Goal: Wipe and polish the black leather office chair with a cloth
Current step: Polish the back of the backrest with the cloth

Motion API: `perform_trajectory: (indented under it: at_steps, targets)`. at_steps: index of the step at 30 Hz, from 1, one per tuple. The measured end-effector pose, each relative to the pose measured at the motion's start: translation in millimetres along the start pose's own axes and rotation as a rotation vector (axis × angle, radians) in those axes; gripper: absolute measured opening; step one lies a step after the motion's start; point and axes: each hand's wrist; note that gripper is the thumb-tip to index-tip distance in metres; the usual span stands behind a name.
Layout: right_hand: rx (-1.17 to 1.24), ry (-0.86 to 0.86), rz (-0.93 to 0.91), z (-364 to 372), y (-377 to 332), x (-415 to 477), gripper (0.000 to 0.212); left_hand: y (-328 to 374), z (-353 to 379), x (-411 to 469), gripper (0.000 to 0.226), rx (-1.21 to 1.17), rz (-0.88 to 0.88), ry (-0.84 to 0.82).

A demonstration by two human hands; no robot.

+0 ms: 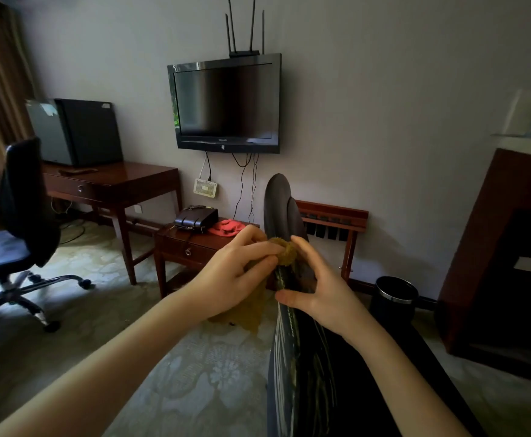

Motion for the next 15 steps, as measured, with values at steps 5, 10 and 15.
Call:
perform_trajectory:
  at_steps: [5, 10, 15]
  targets:
    - [0.028, -0.007, 0.012, -1, 3, -4, 0.08, 8, -20, 5, 0.037, 0.206, 0.174, -0.198]
    - [0.085, 0.003, -0.007, 5, -2, -2, 0.077, -4, -9, 26, 0.028, 0.143, -0.131, 0.0]
    - [0.091, 0.047, -0.044, 16, 0, 2, 0.072, -1, 5, 10, 0.023, 0.027, -0.189, 0.092]
Point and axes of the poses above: each hand's wrist, its own x-axis towards the middle knuckle, its own z-axis out of the palm, y = z × x, and after that the axes turned 11 degrees about z, right-handed
